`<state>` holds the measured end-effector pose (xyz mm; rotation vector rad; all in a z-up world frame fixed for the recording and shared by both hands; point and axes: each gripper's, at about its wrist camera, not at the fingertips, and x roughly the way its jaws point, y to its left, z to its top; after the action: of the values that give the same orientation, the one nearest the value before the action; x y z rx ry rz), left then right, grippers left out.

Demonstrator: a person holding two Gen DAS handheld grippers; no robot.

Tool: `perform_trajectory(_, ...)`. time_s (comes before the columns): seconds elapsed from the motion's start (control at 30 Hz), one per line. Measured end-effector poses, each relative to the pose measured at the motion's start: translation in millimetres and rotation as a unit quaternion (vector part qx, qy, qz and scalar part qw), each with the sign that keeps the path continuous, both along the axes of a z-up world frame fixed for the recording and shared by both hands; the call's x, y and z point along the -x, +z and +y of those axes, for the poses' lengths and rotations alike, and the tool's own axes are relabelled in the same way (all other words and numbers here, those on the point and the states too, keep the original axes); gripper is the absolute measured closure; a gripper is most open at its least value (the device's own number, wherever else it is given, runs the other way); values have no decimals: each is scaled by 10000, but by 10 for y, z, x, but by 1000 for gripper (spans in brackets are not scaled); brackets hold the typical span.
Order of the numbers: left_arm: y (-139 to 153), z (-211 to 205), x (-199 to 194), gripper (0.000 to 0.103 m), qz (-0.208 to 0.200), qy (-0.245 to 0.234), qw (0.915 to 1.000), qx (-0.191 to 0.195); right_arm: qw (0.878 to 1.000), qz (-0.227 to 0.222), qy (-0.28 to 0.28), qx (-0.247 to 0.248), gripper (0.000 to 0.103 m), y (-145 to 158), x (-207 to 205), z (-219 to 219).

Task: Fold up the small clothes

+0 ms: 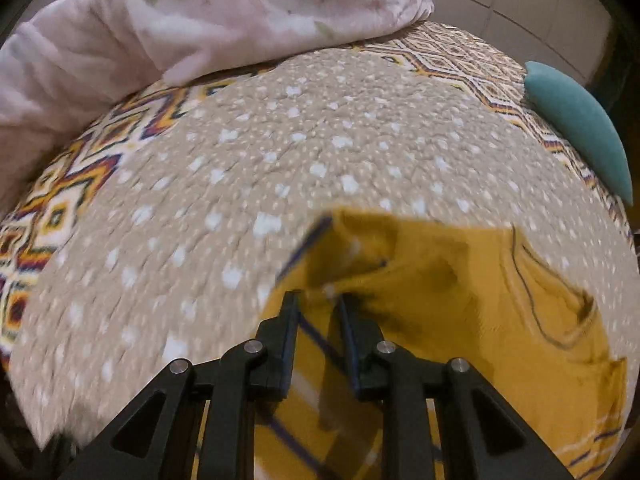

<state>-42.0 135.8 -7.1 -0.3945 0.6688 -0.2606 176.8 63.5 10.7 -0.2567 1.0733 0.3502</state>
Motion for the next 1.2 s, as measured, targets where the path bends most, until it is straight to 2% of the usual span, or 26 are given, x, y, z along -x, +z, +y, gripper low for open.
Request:
perform_trajectory(0.07, 43, 41, 83, 31, 49, 5, 10000, 34, 9999, 124, -85, 4, 70, -13, -40, 29)
perform_trajectory(0.13, 100, 142, 213, 31, 55, 107, 9998, 169, 9999, 151, -30, -31, 69, 100, -5, 38)
perform_trajectory(0.23, 159, 428, 449, 31, 207, 449, 9976, 488, 9985, 37, 113, -532, 68, 413, 251, -76)
perform_trajectory(0.27, 165, 527, 516, 30, 240, 588, 9965, 549, 9964, -6, 442, -727, 63, 587, 590, -154)
perform_trajectory(0.3, 175, 623, 578, 30, 264, 722, 9953, 594, 9964, -6, 442, -727, 61, 587, 590, -154)
perform_trajectory(0.37, 190, 809, 685, 30, 301, 1001, 9924, 652, 9936, -43, 877, -713, 54, 679, 1002, -212)
perform_trajectory(0.43, 208, 945, 754, 30, 324, 1247, 9894, 672, 9900, -68, 1243, -663, 49, 704, 1383, -234)
perform_trajectory(0.53, 244, 1105, 840, 30, 308, 1533, 9847, 771, 9856, -85, 1586, -583, 47, 640, 1742, -241)
perform_trajectory(0.63, 286, 1159, 898, 30, 291, 1638, 9826, 830, 9817, -373, 1868, -42, 48, 446, 1958, -116)
perform_trajectory(0.67, 297, 1166, 901, 30, 279, 1652, 9824, 820, 9763, -622, 1978, 618, 48, 259, 2026, 41)
perform_trajectory(0.7, 321, 1163, 927, 30, 259, 1673, 9824, 787, 9733, -728, 1993, 872, 48, 178, 2037, 97)
perform_trajectory(0.73, 331, 1153, 939, 30, 247, 1683, 9825, 761, 9733, -728, 1993, 872, 48, 178, 2037, 97)
perform_trajectory(0.8, 353, 1138, 979, 30, 230, 1717, 9823, 713, 9698, -917, 1929, 1178, 48, 54, 2018, 197)
perform_trajectory(0.83, 365, 1143, 992, 30, 237, 1741, 9819, 703, 9696, -1014, 1859, 1226, 50, 36, 1991, 224)
perform_trajectory(0.9, 382, 1150, 990, 30, 271, 1764, 9814, 702, 9691, -1239, 1638, 1364, 66, 30, 1907, 304)
perform_trajectory(0.93, 401, 1145, 995, 30, 283, 1773, 9814, 685, 9726, -1170, 1514, 1321, 79, 18, 1832, 323)
perform_trajectory(0.97, 430, 1132, 1008, 30, 278, 1791, 9813, 647, 9783, -1011, 1381, 1164, 84, 12, 1748, 303)
perform_trajectory(1.07, 533, 1064, 1036, 30, 221, 1788, 9823, 518, 9867, -847, 1159, 768, 95, 68, 1679, 205)
perform_trajectory(1.1, 578, 1021, 1025, 30, 196, 1758, 9831, 476, 9890, -796, 1101, 577, 95, 135, 1675, 136)
perform_trajectory(1.2, 742, 820, 951, 30, 131, 1592, 9867, 314, 9943, -756, 666, -360, 96, 491, 1604, -250)
